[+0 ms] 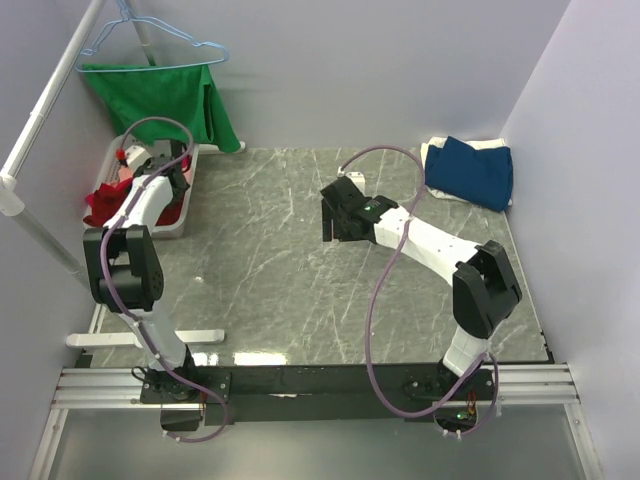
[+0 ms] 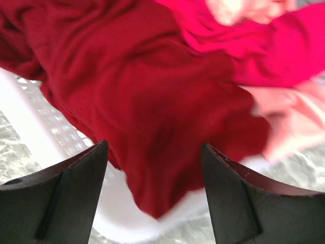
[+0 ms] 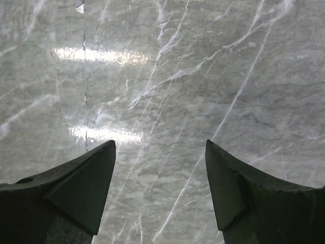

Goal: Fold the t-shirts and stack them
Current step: Grab the tshirt from the pile

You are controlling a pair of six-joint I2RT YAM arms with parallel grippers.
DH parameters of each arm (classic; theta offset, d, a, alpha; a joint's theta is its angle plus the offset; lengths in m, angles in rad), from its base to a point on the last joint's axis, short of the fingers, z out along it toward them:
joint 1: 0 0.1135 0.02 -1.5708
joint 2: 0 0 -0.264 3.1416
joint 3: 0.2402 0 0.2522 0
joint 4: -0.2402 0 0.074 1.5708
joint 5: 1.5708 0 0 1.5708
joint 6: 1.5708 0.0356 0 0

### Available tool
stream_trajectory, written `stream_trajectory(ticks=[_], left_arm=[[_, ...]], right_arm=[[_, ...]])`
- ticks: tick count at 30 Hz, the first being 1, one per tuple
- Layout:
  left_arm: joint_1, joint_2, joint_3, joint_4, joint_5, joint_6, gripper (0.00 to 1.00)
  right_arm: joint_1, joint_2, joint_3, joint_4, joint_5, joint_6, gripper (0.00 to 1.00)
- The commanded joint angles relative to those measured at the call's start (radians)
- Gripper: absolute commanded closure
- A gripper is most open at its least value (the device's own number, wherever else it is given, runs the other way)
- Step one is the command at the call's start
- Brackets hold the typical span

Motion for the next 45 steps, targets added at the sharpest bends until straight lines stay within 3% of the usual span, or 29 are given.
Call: stream_trajectory(ticks=[1, 7, 10, 13, 14, 15, 16, 21, 32, 39, 45], left_arm=[[0.034, -0.001, -0.031, 0.038, 0.05, 0.004, 0.22], [0.066, 0.058, -0.042, 0.055, 0.124, 0.013, 0.26], [0.074, 0.074, -0.042, 0.064, 0.141, 0.021, 0.36], [0.076, 0.08, -0.031, 0.06, 0.15, 0.025, 0.65], [0.074, 0.079, -0.027, 0.056, 0.158, 0.027, 0.87], [0.074, 0.075, -0.023, 0.058, 0.164, 0.03, 0.97], [0.074, 0.063, -0.023, 0.063, 0.17, 0.03, 0.99], [0.04, -0.042, -0.039, 0.128, 0.214, 0.05, 0.99], [-0.229, -0.311, 0.056, 0.145, 0.147, 0.145, 0.99], [-0.404, -0.454, 0.064, 0.236, 0.291, 0.249, 0.99], [-0.654, -0.451, 0.162, 0.264, 0.304, 0.363, 0.99]], right_arm=[[-0.015, 0.046, 0.068, -0.015, 0.009, -0.012, 0.22], [-0.018, 0.087, 0.119, -0.035, 0.006, -0.01, 0.23], [-0.021, 0.101, 0.141, -0.047, 0.013, -0.009, 0.23], [-0.022, 0.113, 0.154, -0.054, 0.012, -0.007, 0.23], [-0.022, 0.115, 0.16, -0.057, 0.012, -0.007, 0.23], [-0.021, 0.121, 0.164, -0.06, 0.01, -0.007, 0.23], [-0.022, 0.122, 0.167, -0.061, 0.01, -0.004, 0.23], [-0.022, 0.125, 0.173, -0.054, 0.004, 0.002, 0.23], [-0.045, 0.066, 0.113, -0.034, 0.03, 0.053, 0.25], [-0.16, -0.084, 0.016, 0.0, 0.052, 0.132, 0.24], [-0.332, -0.206, -0.048, 0.032, 0.004, 0.172, 0.25]])
